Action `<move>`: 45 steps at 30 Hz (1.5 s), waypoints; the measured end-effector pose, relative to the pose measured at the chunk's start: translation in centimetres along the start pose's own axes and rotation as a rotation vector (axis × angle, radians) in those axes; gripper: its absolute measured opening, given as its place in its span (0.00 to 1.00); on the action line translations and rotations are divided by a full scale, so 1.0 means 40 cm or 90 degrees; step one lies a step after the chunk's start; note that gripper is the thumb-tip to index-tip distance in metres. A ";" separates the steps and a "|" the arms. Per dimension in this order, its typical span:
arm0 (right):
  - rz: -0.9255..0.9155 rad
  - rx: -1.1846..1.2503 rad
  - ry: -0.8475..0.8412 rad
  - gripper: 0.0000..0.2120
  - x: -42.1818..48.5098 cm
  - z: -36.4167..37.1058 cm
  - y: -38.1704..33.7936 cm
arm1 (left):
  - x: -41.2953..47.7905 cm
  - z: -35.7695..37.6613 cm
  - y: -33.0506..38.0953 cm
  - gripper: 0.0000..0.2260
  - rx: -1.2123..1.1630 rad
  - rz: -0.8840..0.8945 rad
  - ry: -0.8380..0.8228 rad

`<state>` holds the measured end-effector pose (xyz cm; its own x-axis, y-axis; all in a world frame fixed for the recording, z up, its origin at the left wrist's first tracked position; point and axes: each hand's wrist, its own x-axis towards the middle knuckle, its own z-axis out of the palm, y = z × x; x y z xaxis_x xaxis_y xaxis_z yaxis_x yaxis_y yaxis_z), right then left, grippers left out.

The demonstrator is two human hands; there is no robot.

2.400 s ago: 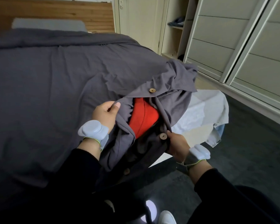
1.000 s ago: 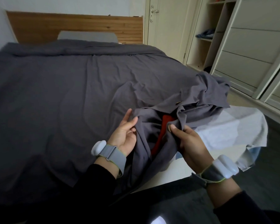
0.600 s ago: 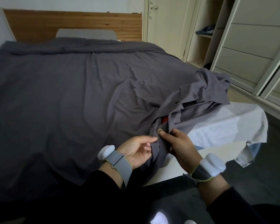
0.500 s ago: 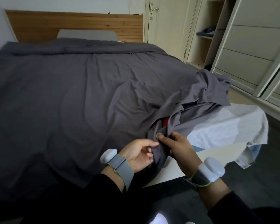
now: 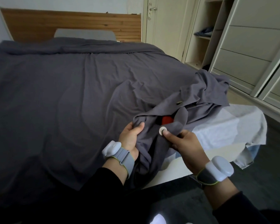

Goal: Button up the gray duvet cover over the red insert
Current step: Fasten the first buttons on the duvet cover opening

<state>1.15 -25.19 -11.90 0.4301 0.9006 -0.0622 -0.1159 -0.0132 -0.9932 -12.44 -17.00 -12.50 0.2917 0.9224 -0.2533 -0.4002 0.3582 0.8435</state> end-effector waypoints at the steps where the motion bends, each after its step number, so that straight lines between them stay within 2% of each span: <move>1: -0.010 0.008 0.008 0.15 0.003 -0.002 -0.008 | -0.010 0.008 0.001 0.13 0.032 0.027 0.013; 4: -0.028 0.050 0.019 0.11 0.005 0.004 -0.029 | -0.032 0.024 -0.007 0.10 0.140 0.066 -0.001; 7: -0.032 0.042 0.047 0.09 0.007 0.015 -0.027 | -0.062 0.039 -0.007 0.10 0.211 0.047 -0.031; 16: -0.014 -0.012 0.069 0.07 0.024 0.014 0.009 | -0.063 0.042 -0.017 0.12 0.211 0.018 -0.045; 20: -0.003 -0.040 0.060 0.10 0.031 0.018 0.022 | -0.055 0.044 -0.010 0.17 0.282 0.052 0.050; 23: -0.028 -0.070 0.049 0.10 0.031 0.021 0.030 | -0.044 0.039 -0.003 0.14 0.326 0.099 0.074; 26: -0.056 -0.120 0.047 0.06 0.035 0.021 0.032 | -0.043 0.041 -0.009 0.03 0.322 0.116 0.045; 30: -0.076 -0.181 0.050 0.06 0.041 0.015 0.031 | -0.039 0.037 -0.016 0.05 0.306 0.130 -0.004; 35: 0.009 -0.094 0.069 0.15 0.042 0.032 0.017 | -0.029 0.037 -0.023 0.04 0.436 0.239 -0.003; 37: 0.005 -0.122 0.066 0.20 0.036 0.033 0.010 | -0.033 0.043 -0.034 0.03 0.437 0.229 0.007; 39: -0.016 -0.176 0.079 0.21 0.033 0.027 0.011 | -0.036 0.047 -0.039 0.03 0.428 0.221 0.015; 42: -0.023 -0.179 0.115 0.22 0.046 0.019 0.024 | -0.036 0.047 -0.036 0.03 0.410 0.211 0.011; 45: -0.029 -0.154 0.098 0.33 0.058 0.014 0.034 | -0.035 0.049 -0.032 0.02 0.414 0.210 0.027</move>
<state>1.51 -22.87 -13.34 0.5624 0.8267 -0.0127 0.1152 -0.0935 -0.9889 -10.64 -19.01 -12.30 0.2058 0.9770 0.0562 0.1385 -0.0859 0.9866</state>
